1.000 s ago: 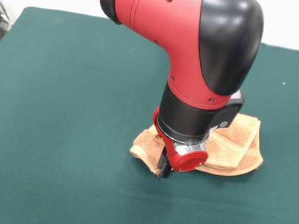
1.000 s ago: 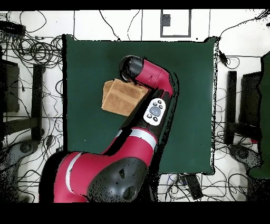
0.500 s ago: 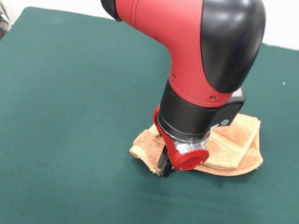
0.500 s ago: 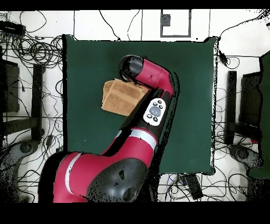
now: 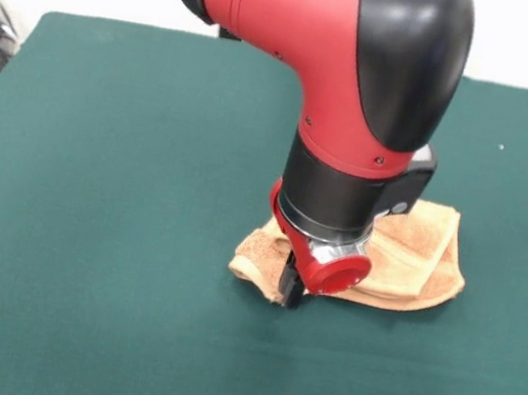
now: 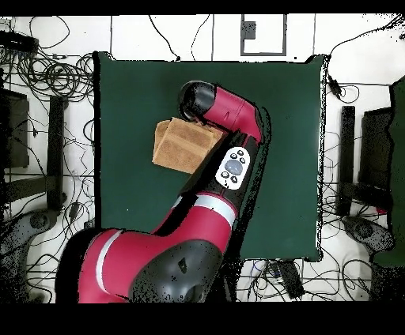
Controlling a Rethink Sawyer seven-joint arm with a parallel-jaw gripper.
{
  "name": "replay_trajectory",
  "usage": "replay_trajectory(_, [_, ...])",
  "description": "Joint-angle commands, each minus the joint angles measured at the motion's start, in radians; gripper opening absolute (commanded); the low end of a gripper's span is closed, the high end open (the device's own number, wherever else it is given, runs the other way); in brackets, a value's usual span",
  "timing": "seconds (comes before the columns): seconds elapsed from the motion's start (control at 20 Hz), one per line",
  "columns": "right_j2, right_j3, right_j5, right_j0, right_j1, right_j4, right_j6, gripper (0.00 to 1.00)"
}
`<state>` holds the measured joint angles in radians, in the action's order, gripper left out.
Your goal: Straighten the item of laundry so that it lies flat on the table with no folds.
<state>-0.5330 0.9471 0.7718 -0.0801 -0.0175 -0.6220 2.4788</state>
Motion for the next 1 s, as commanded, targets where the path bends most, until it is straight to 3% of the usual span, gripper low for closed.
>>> replay_trajectory(0.05, [0.112, 0.102, 0.118, -0.019, -0.046, -0.035, 0.254, 0.00])
replay_trajectory(0.6, [0.091, 0.087, 0.319, 0.009, -0.149, -0.036, 0.291, 0.00])
replay_trajectory(1.0, [0.087, 0.109, 0.229, 0.005, -0.127, -0.015, 0.261, 0.00])
